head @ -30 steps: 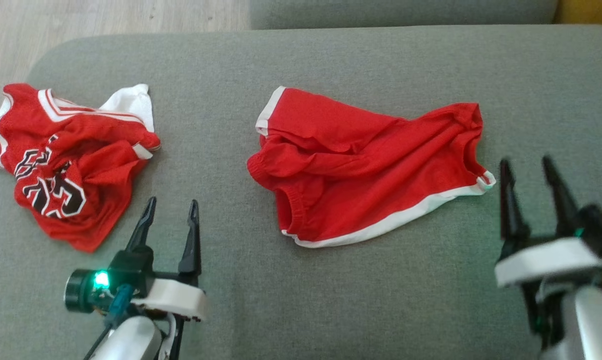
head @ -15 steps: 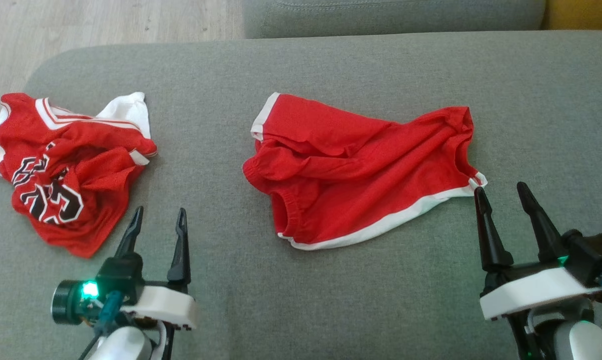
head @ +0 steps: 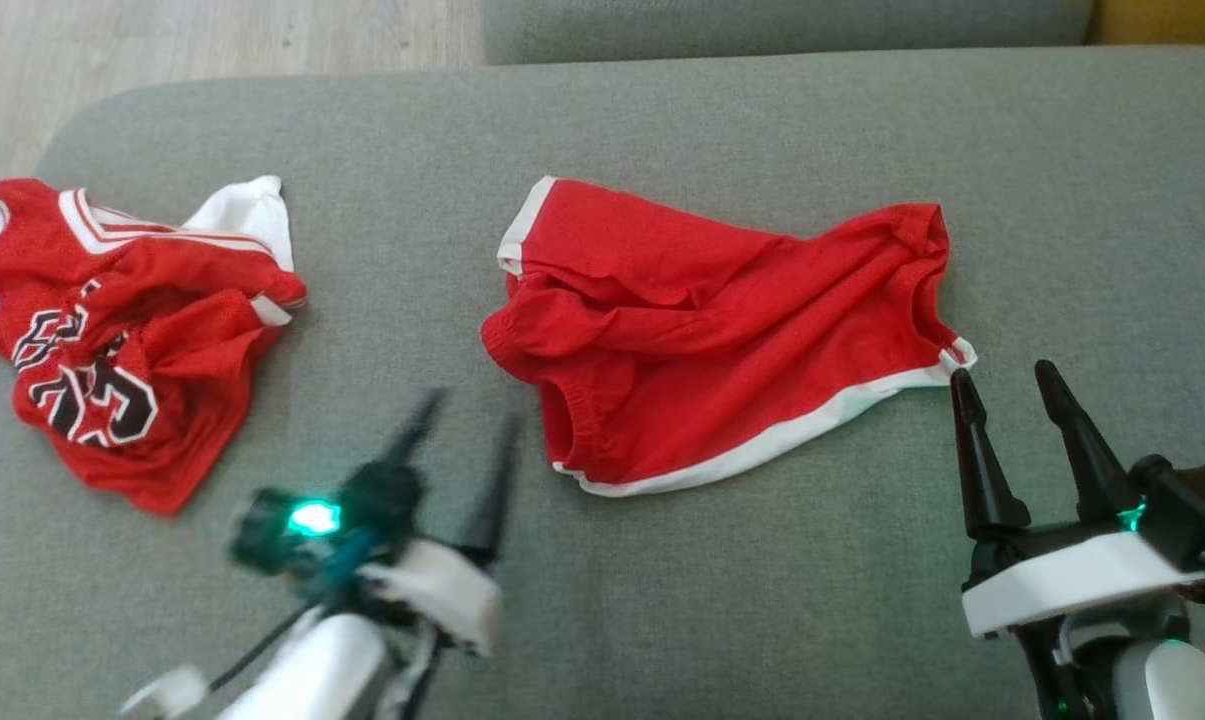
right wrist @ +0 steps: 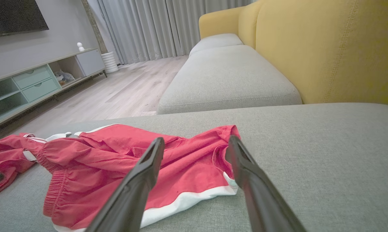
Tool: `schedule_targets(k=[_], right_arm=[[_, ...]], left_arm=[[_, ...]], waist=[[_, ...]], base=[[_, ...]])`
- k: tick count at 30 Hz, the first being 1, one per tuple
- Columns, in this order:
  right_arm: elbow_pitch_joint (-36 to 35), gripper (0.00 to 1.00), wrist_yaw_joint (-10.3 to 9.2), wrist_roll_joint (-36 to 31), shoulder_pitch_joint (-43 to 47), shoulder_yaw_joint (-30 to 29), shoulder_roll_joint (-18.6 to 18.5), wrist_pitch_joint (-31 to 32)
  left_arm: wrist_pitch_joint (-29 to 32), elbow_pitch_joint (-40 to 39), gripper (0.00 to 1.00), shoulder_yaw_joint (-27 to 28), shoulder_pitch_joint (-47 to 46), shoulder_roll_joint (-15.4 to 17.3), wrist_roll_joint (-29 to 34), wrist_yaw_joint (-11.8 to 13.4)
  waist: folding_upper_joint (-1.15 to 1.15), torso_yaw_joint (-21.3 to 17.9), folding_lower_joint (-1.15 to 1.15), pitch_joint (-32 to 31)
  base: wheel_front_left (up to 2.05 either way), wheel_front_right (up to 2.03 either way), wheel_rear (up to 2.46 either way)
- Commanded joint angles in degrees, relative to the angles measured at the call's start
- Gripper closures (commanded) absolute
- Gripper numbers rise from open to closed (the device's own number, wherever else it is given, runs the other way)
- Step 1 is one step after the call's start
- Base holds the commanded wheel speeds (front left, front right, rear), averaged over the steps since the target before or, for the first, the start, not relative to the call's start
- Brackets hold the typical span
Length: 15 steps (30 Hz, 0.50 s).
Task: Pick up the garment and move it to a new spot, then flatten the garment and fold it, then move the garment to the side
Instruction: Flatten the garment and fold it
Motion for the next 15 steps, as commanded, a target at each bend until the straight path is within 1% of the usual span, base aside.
schedule_targets(k=[1,4,7,10,15], right_arm=[[-2.3,0.0,-0.04,0.5,-1.1,1.4,-0.2,0.1],[-1.9,0.0,-0.04,0.8,-1.4,1.6,-0.2,0.3],[-1.4,0.0,-0.04,1.2,-1.6,1.9,-0.2,0.5],[-1.0,0.0,-0.04,1.4,-1.6,1.9,-0.2,0.7],[-0.2,0.0,-0.04,1.7,-1.7,1.7,-0.2,1.1]], left_arm=[[1.9,-1.5,0.0,0.3,-3.8,-0.3,0.3,-1.6],[6.8,0.6,0.0,-3.2,-5.6,-1.8,-0.7,-5.2],[10.0,3.1,0.0,-5.8,-7.0,-2.8,-1.1,-8.0],[11.7,5.7,0.0,-7.3,-8.2,-3.3,-1.3,-9.7],[12.0,9.3,0.0,-8.0,-10.3,-4.1,-1.0,-10.9]], waist=[[0.0,-0.1,0.0,0.5],[0.0,-0.5,0.0,1.1],[0.0,-0.9,0.0,1.6],[0.0,-1.3,0.0,2.0],[0.0,-1.8,0.0,2.8]], base=[[0.0,0.0,0.0],[0.0,0.0,0.0],[0.0,0.0,0.0],[0.0,0.0,0.0],[0.0,0.0,0.0]])
